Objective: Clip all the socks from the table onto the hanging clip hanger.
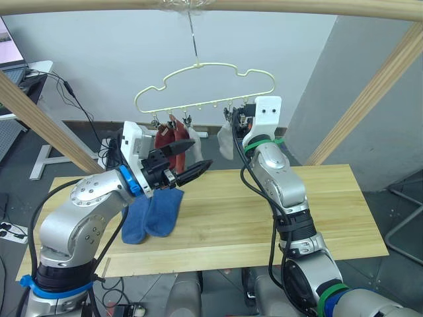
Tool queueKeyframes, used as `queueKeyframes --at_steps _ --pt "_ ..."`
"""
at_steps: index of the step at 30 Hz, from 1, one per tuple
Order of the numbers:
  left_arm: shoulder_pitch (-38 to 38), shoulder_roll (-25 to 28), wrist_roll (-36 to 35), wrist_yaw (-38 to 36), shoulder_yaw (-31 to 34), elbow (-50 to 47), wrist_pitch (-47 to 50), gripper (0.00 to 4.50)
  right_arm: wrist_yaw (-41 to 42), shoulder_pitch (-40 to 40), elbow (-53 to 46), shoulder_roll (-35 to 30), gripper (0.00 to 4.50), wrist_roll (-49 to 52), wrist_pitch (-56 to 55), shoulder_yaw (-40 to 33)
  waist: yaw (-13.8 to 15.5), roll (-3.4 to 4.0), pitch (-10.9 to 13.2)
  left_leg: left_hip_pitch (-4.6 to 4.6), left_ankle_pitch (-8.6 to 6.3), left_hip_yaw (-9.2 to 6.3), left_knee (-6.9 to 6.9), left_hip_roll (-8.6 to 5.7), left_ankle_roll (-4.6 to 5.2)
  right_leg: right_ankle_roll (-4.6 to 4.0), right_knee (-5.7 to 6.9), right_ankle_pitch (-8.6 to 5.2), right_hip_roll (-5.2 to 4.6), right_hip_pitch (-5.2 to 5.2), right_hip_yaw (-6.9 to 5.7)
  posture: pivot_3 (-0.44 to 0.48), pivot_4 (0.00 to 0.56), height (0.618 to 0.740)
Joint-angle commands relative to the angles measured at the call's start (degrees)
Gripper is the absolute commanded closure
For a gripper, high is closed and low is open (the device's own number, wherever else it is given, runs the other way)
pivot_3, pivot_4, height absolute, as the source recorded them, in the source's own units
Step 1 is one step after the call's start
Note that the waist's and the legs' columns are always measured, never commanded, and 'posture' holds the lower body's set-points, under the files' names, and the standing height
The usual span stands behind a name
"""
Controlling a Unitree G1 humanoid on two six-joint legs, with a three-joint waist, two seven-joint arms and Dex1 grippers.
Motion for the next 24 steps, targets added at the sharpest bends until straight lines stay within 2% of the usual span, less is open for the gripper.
queueKeyframes --at_steps 1,11,14,18,20,24 --pt "0.3 0.3 -0.8 0.2 1.4 -2.6 -0.6 0.85 -0.8 -1.6 -2.2 4.3 1.77 0.7 -0.5 0.6 0.0 0.0 0.0 0.0 0.0 0.0 0.0 0.0 0.0 0.0 0.0 0.0 0.0 0.0 0.0 0.134 0.273 0.74" --pt "0.6 0.2 -0.5 0.3 1.2 -2.9 -1.2 0.85 -1.1 -2.2 -1.8 4.3 1.77 1.5 -0.7 1.3 0.0 0.0 0.0 0.0 0.0 -0.01 0.0 0.0 0.0 -0.01 0.0 0.0 0.0 0.0 -0.01 0.134 0.273 0.74" --pt "0.7 0.2 -0.4 0.3 1.2 -3.1 -1.3 0.85 -1.3 -2.4 -1.7 4.3 2.38 1.8 -0.8 1.3 0.1 0.0 0.0 0.0 0.0 -0.01 0.0 0.0 0.0 -0.01 0.0 0.0 0.0 0.0 -0.01 0.141 0.273 0.74" --pt "1.1 0.2 -0.6 0.4 1.2 -3.5 -1.3 0.85 -1.3 -2.6 -1.7 4.1 3.76 1.8 -1.0 1.3 0.1 0.0 0.0 0.0 0.0 -0.01 0.0 0.0 0.0 -0.01 0.0 -0.01 0.0 0.0 -0.01 0.141 0.273 0.74" --pt "1.2 0.1 -0.7 0.5 1.1 -3.8 -1.2 0.85 -1.2 -2.7 -1.6 3.9 4.28 1.6 -1.2 1.4 0.1 0.0 0.0 0.0 0.0 -0.01 -0.01 0.0 0.0 -0.01 0.0 -0.01 0.0 0.0 -0.01 0.141 0.273 0.74" --pt "2.3 -0.2 -0.9 0.6 1.1 -4.4 -1.3 0.85 -0.8 -2.7 -1.7 3.2 4.39 1.1 -1.4 1.9 0.1 0.0 0.0 0.0 0.0 0.0 -0.01 0.0 0.0 -0.01 -0.01 -0.01 0.0 0.0 0.0 0.138 0.274 0.74"
